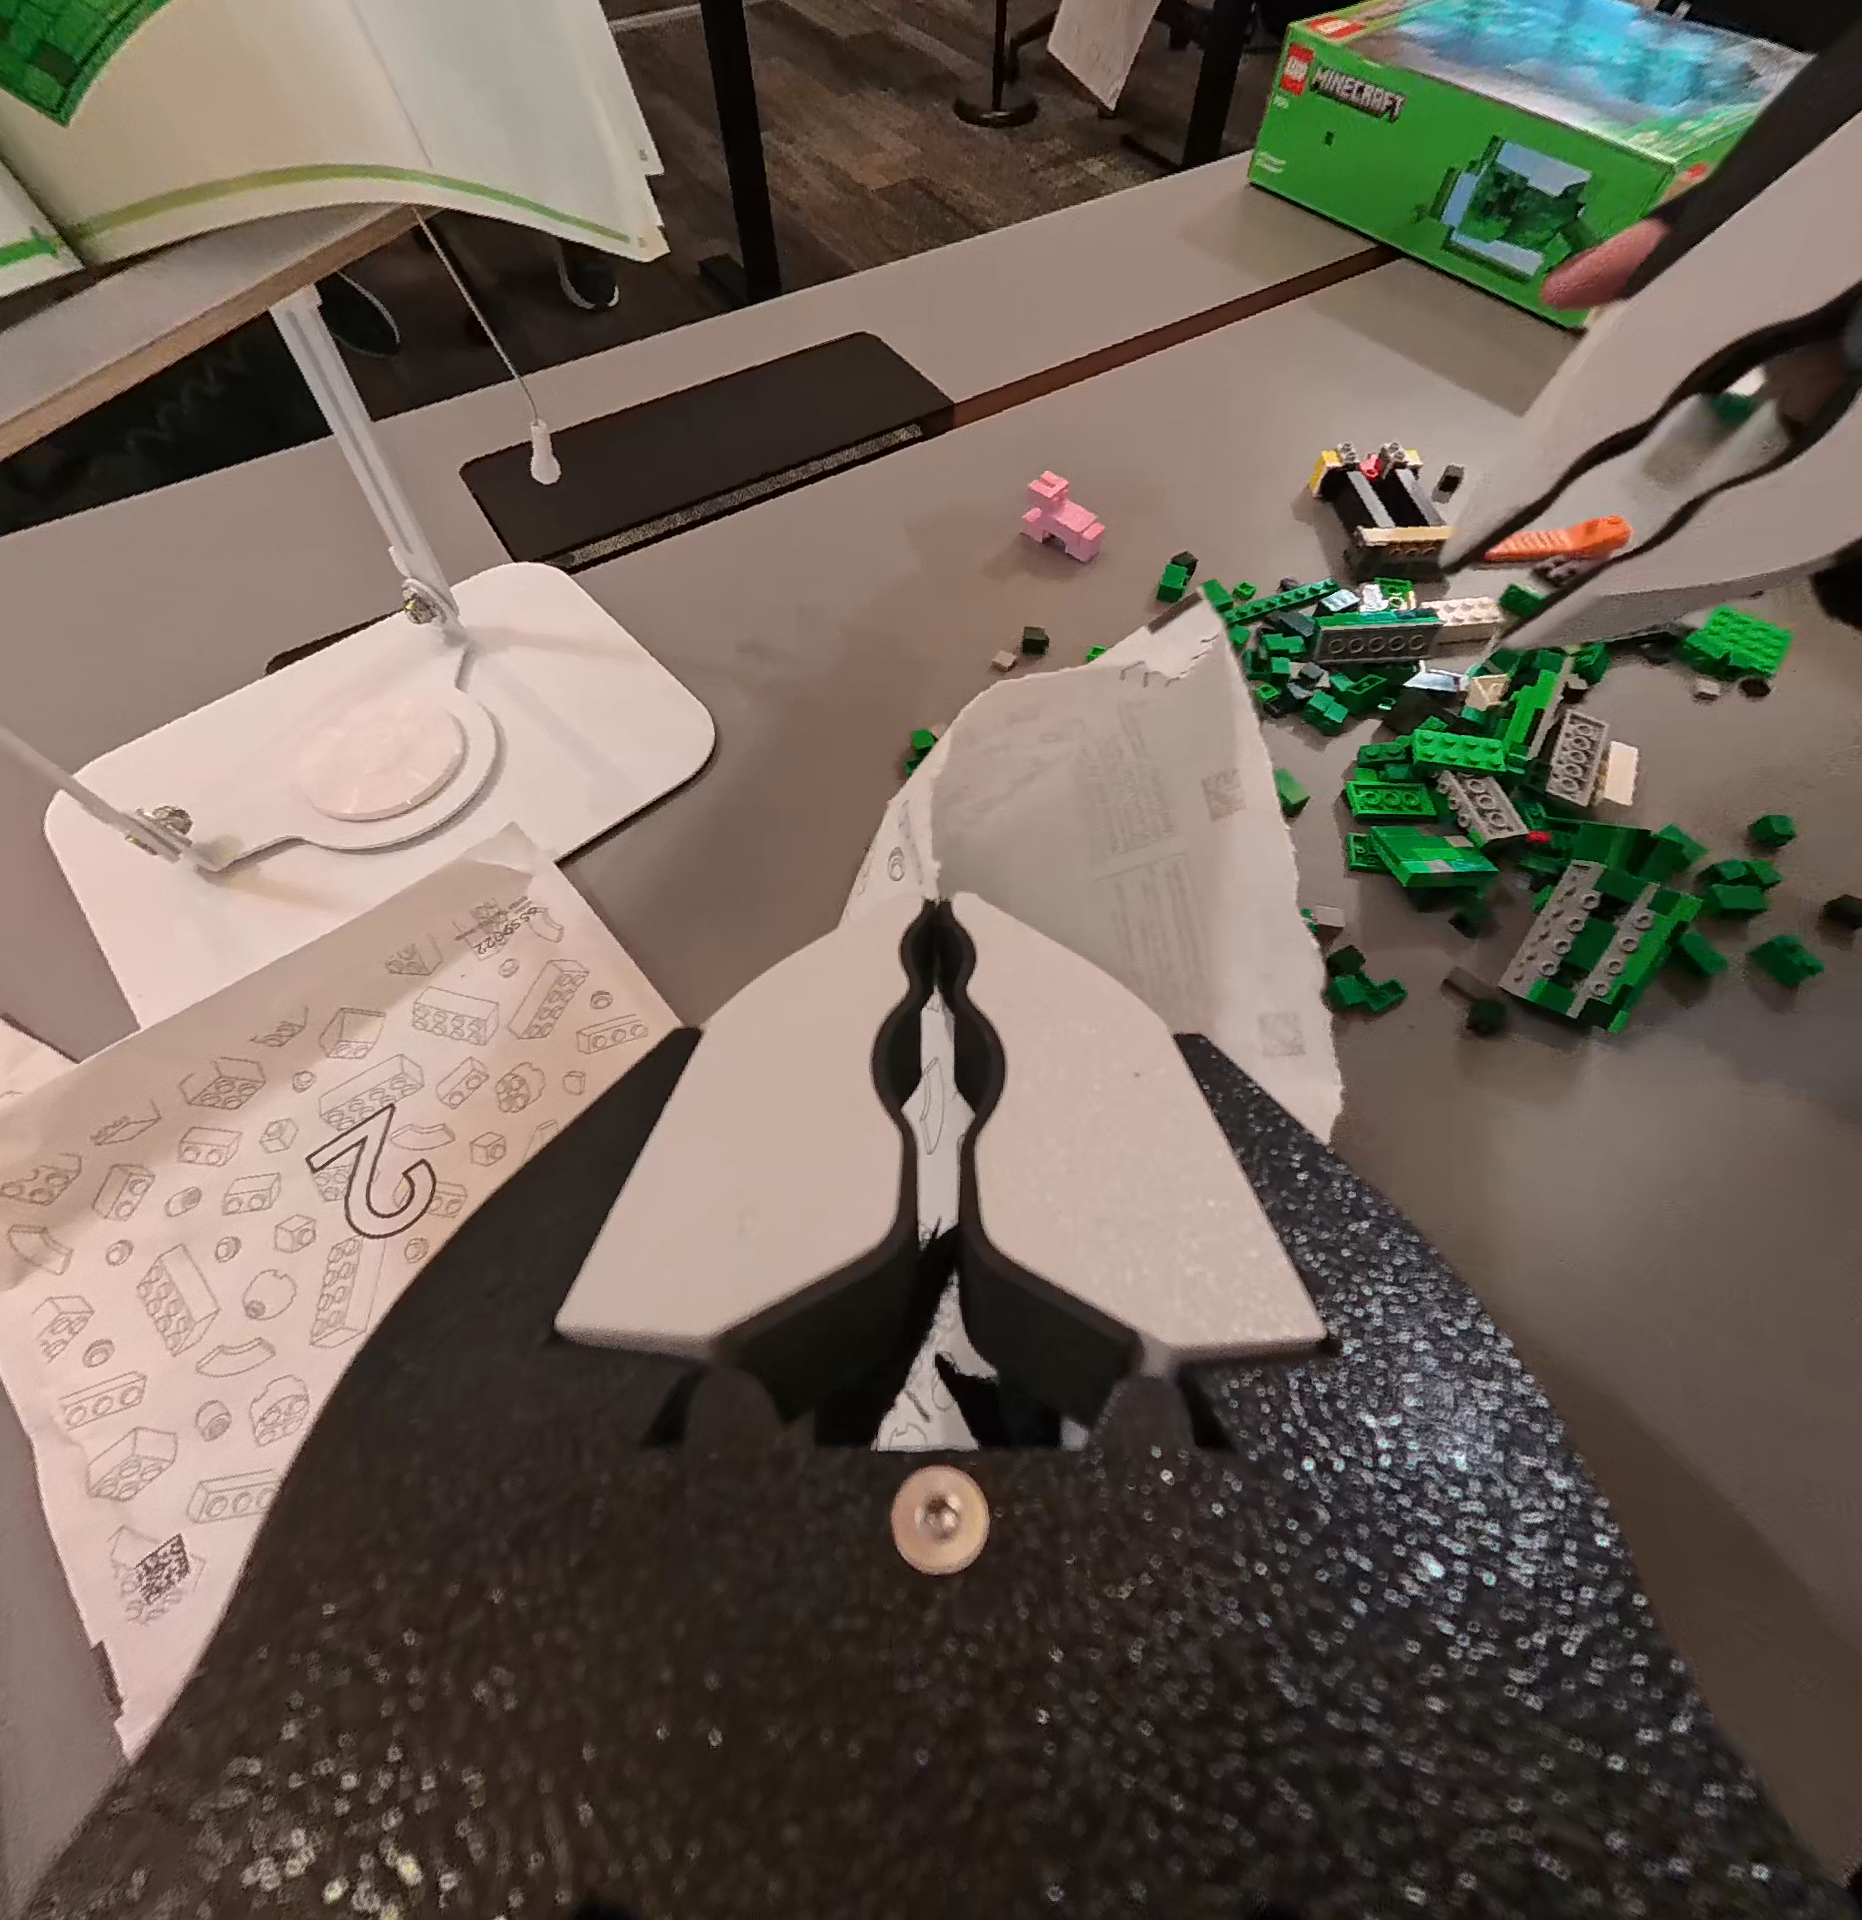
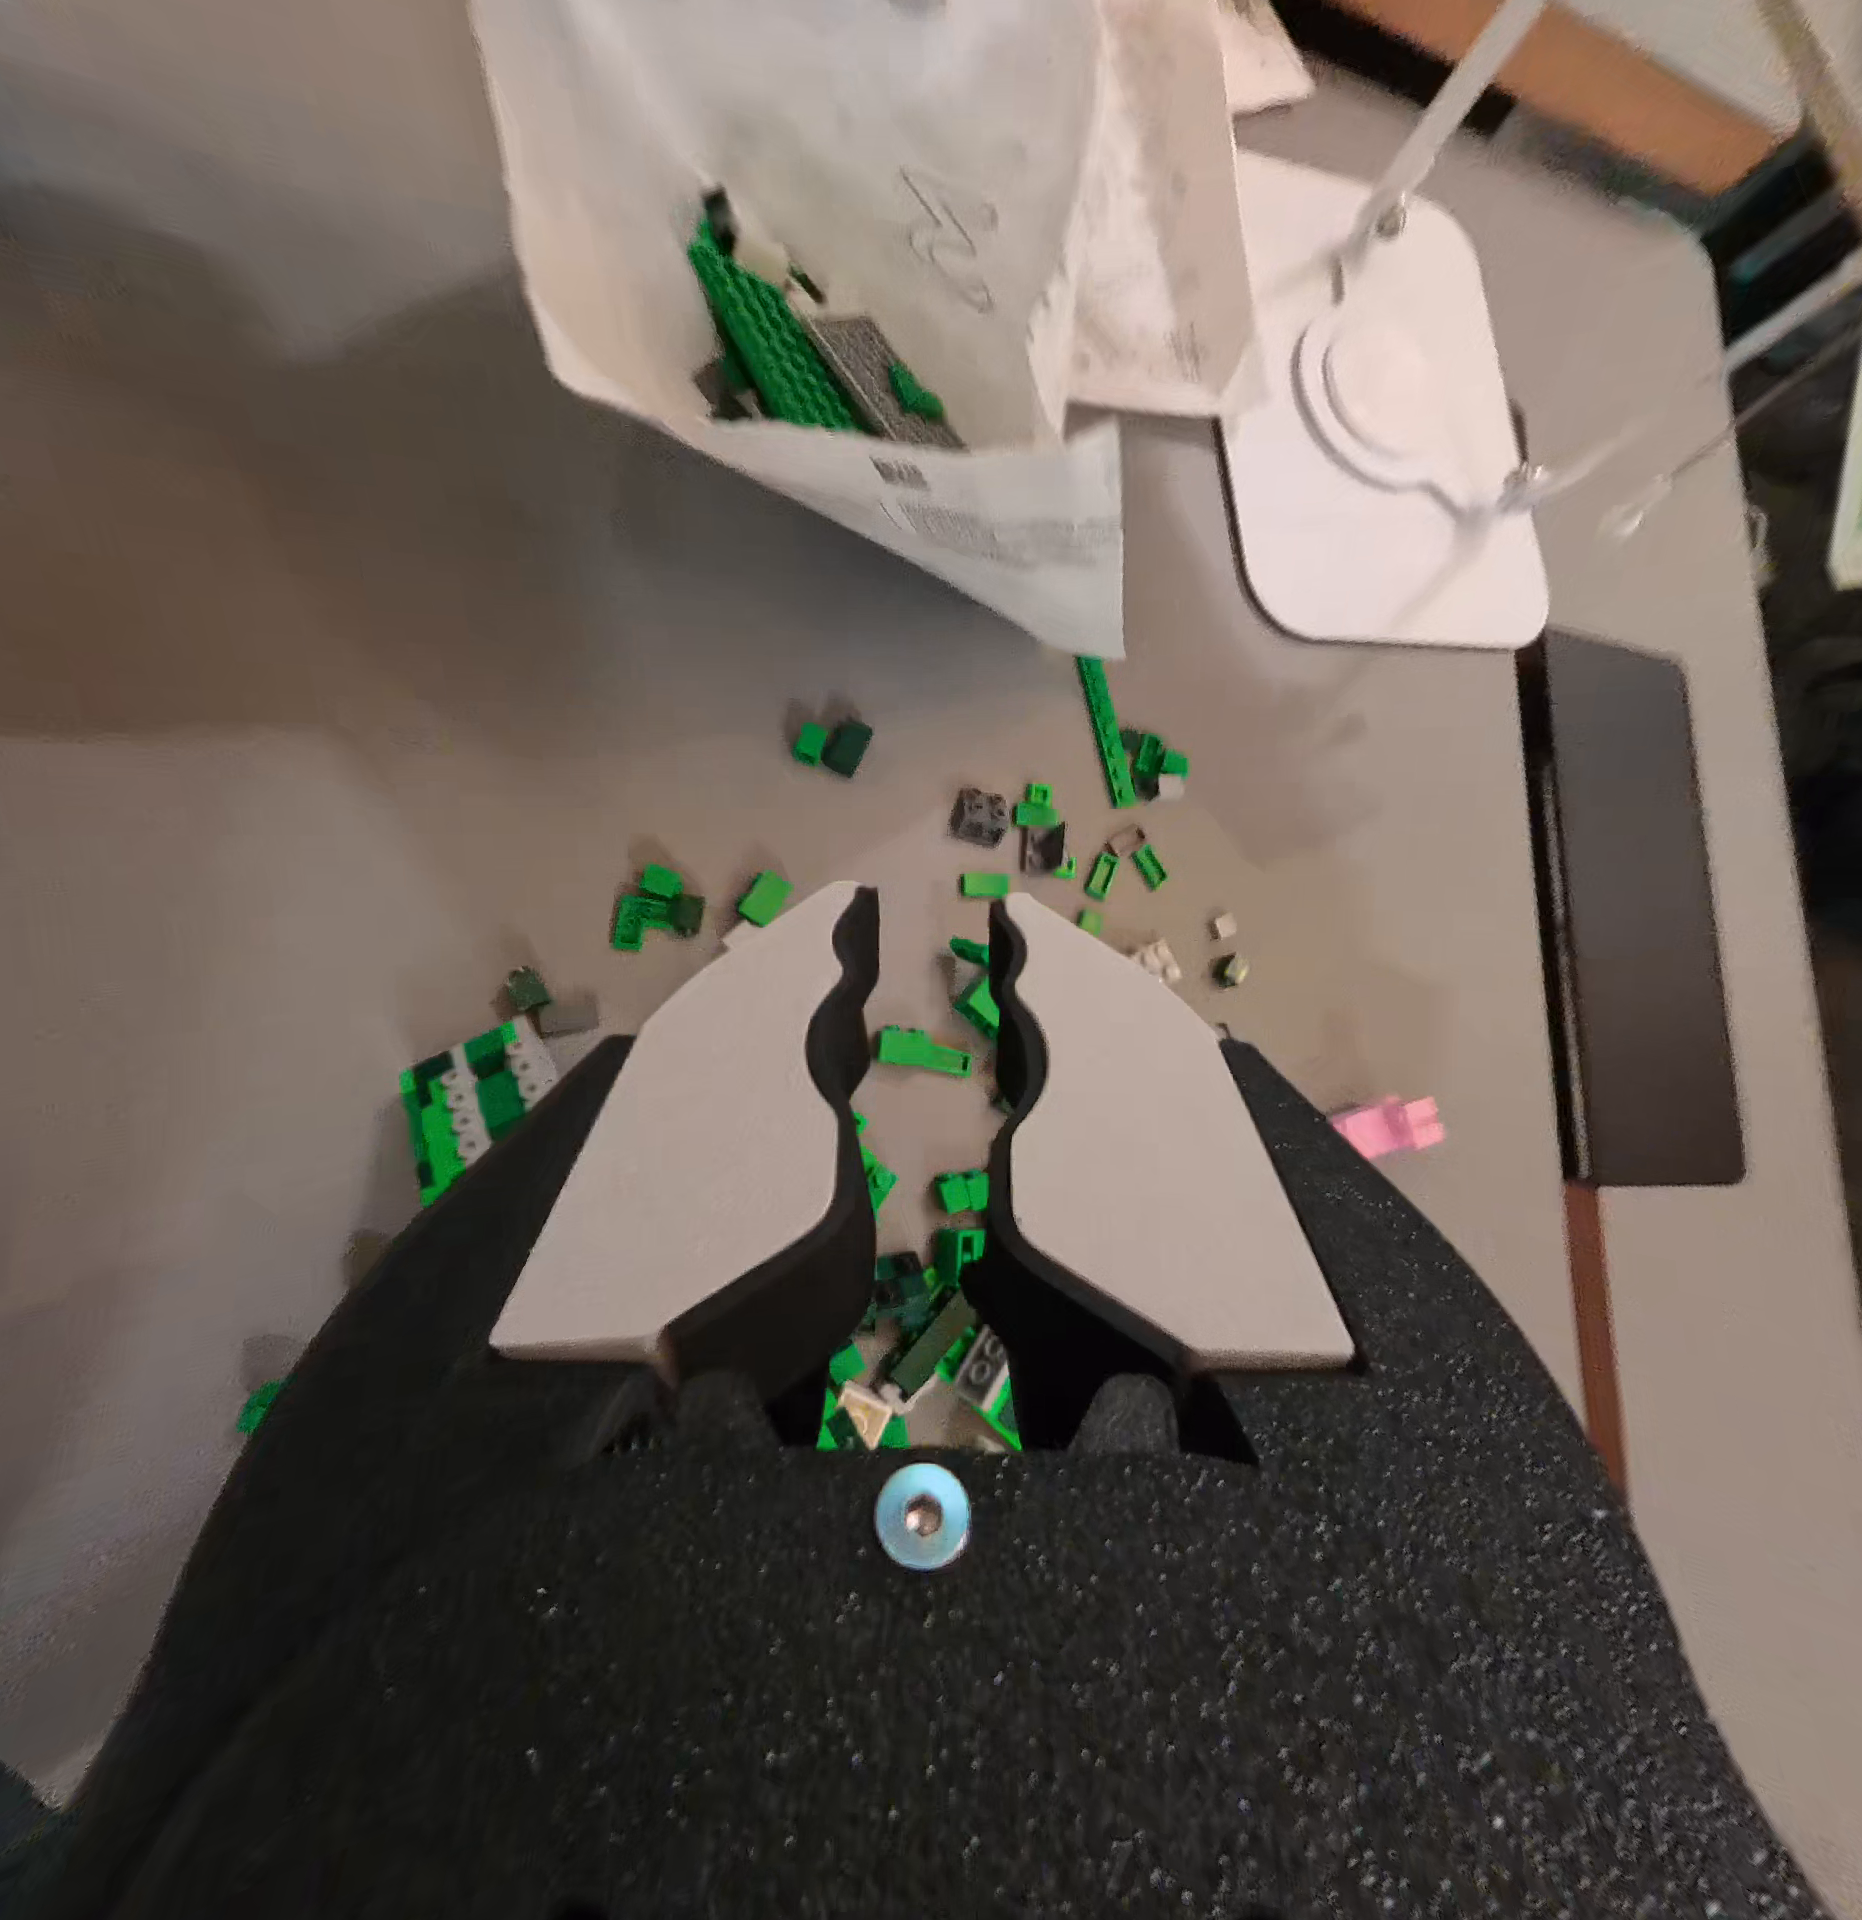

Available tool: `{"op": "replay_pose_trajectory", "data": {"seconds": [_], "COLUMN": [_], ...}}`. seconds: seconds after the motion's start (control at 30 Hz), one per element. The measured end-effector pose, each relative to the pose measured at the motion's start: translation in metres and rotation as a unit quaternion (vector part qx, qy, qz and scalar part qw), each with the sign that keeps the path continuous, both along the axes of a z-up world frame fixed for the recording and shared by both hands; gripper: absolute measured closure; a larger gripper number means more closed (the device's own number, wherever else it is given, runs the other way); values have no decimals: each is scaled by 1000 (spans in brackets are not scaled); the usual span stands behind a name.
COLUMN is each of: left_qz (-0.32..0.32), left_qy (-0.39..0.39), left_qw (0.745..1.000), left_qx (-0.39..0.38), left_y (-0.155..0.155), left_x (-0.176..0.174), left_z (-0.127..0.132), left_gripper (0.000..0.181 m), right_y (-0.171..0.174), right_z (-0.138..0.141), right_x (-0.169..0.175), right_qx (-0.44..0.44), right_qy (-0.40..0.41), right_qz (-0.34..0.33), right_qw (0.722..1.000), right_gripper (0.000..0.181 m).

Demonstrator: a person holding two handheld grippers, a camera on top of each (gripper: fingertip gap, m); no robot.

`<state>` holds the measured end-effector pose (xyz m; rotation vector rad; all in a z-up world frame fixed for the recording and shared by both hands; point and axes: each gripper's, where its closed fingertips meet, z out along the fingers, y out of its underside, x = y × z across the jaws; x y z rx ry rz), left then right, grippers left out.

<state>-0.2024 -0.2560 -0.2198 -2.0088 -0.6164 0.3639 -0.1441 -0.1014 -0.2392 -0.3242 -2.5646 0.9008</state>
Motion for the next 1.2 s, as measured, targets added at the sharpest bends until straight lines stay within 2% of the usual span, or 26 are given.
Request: {"op": "replay_pose_trajectory", "data": {"seconds": [0.23,0.33,0.57,0.93,1.2], "left_qz": [1,1,0,-4,-8], "left_qy": [2,2,1,1,0], "left_qw": [1000,1000,1000,1000,1000], "left_qx": [-1,0,2,0,-4], "left_y": [0,-1,-2,1,3], "left_x": [-1,-1,-1,0,2], "left_z": [0,0,0,-1,-1], "left_gripper": [181,181,181,181,181], "right_y": [18,25,21,-5,-9], "right_z": [-54,-66,-65,-65,-63], "right_x": [-9,-16,-25,8,17], "right_qx": [39,67,55,40,46], "right_qy": [-106,-109,-82,-149,-163], "right_qz": [-29,-50,-50,23,32], "right_qw": [993,990,994,988,985], "right_gripper": [161,155,153,157,160]}}
